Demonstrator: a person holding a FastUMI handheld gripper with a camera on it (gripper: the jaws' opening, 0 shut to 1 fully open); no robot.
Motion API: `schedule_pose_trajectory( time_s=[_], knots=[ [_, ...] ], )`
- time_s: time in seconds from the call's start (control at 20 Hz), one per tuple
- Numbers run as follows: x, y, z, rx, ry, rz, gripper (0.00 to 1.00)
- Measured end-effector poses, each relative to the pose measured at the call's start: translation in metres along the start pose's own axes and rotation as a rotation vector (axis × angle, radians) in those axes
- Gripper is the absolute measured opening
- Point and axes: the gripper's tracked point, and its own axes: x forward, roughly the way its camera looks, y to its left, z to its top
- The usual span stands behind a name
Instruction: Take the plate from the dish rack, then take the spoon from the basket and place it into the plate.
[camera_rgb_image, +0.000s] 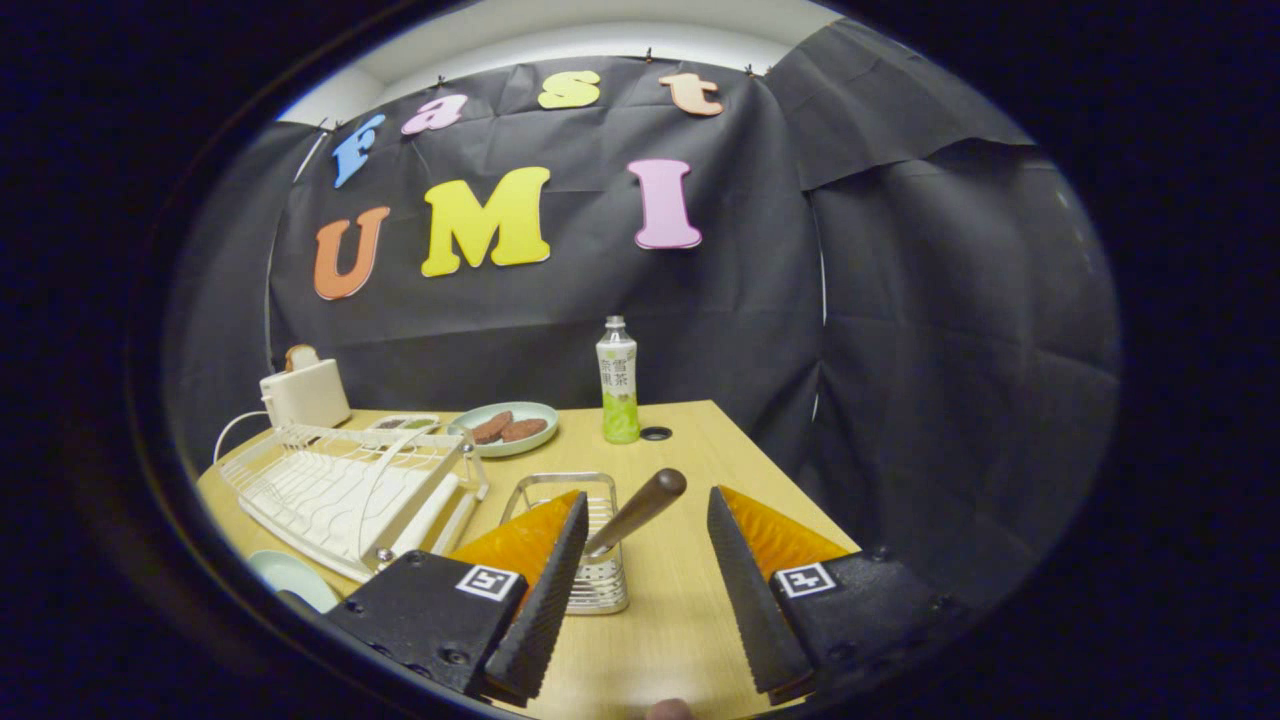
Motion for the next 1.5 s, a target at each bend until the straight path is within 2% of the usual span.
schedule_pose_trajectory(
  time_s=[0.15,0.4,0.55,0.7,1.0,1.2,1.5],
  knots=[
    [0.008,0.010,-0.003,0.002,0.021,0.036,0.67],
    [0.009,0.027,0.003,0.017,0.028,0.072,0.31],
    [0.007,0.044,0.011,0.013,0.027,0.115,0.23],
    [0.009,0.047,0.017,-0.014,0.027,0.083,0.10],
    [-0.006,0.041,0.042,-0.056,-0.007,0.036,0.08],
    [-0.037,0.043,0.086,-0.091,-0.081,0.028,0.08],
    [-0.110,0.089,0.134,-0.073,-0.167,0.141,0.08]
  ],
)
